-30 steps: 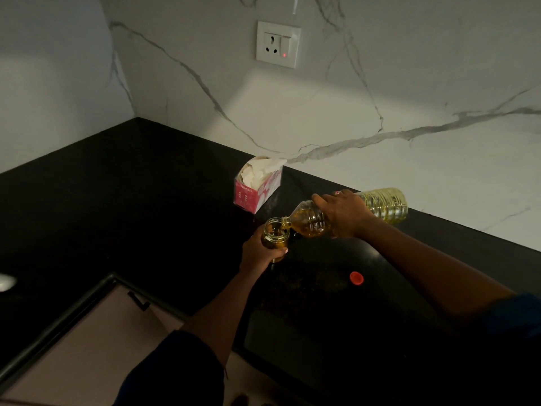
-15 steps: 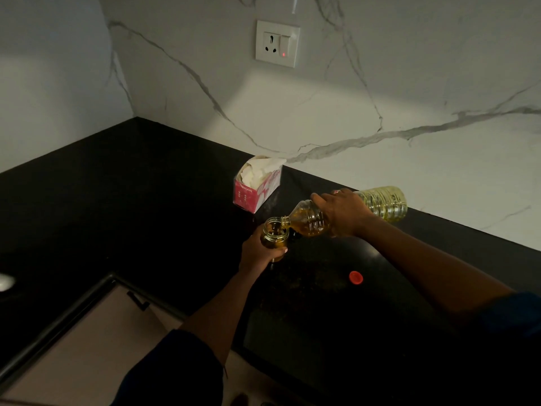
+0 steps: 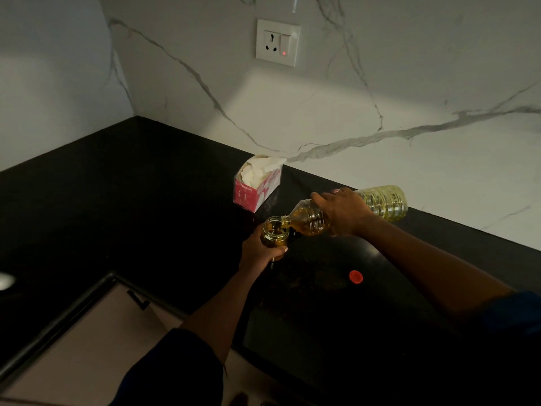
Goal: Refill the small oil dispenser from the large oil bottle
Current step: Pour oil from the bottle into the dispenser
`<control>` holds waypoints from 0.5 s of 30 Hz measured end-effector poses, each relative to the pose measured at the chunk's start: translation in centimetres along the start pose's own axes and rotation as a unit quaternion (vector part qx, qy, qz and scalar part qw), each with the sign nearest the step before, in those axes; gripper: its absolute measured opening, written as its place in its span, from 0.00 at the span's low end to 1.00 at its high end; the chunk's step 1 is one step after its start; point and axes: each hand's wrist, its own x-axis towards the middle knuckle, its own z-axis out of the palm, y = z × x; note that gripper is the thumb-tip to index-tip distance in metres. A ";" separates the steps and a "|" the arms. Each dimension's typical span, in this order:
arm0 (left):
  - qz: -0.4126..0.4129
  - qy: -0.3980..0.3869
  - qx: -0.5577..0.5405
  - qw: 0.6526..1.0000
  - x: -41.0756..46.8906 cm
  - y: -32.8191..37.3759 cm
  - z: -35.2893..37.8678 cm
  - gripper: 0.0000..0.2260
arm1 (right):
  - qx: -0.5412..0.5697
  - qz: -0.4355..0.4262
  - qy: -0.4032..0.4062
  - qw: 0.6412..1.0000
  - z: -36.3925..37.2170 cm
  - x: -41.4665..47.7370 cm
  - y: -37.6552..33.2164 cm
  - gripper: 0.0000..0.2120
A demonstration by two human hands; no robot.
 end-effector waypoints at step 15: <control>-0.002 -0.001 -0.009 1.000 0.0 0.0 -0.1 0.33 | -0.007 0.001 -0.006 1.000 -0.2 0.0 -0.1 0.45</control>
